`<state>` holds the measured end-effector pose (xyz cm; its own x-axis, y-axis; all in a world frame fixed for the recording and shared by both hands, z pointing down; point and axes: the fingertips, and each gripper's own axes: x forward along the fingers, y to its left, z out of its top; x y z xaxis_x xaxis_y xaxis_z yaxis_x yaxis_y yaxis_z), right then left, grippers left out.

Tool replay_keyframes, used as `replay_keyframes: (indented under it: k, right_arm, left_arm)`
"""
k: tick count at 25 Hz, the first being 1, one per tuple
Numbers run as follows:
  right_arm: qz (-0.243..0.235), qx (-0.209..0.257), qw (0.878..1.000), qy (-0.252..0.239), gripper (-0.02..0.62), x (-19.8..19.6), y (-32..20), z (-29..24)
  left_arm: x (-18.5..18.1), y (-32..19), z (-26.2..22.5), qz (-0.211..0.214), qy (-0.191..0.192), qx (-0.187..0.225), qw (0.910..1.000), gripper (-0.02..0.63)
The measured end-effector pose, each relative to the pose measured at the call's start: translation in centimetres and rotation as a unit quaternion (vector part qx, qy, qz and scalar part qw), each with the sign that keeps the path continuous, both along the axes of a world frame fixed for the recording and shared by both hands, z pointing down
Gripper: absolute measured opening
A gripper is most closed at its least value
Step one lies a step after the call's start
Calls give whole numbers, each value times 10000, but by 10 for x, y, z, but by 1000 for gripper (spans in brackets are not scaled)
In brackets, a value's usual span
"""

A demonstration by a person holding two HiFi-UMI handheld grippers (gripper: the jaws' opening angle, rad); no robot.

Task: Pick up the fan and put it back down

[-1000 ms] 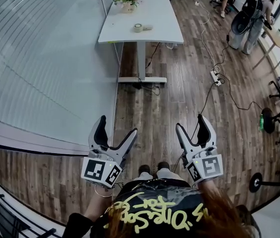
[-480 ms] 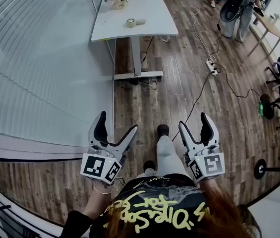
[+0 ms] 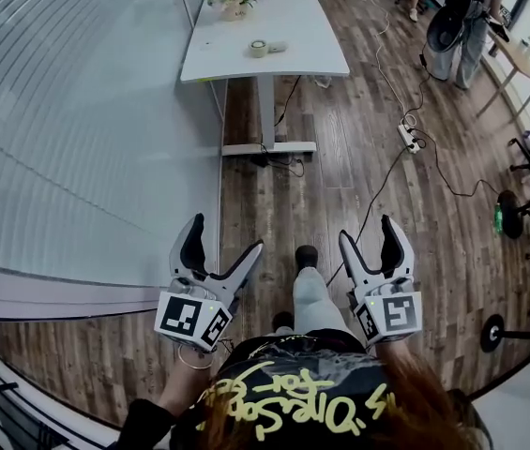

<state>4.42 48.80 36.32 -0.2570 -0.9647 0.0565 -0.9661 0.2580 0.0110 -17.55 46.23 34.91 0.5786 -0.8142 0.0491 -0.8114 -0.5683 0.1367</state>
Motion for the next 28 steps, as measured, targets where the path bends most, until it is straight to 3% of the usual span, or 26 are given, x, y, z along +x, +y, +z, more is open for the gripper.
replay_keyframes:
  k: [28]
  right_arm:
    - [-554,-5,9985,18,316,46,-238,1]
  left_arm:
    - [45,-215,-2,-450,-20,84,9990,460]
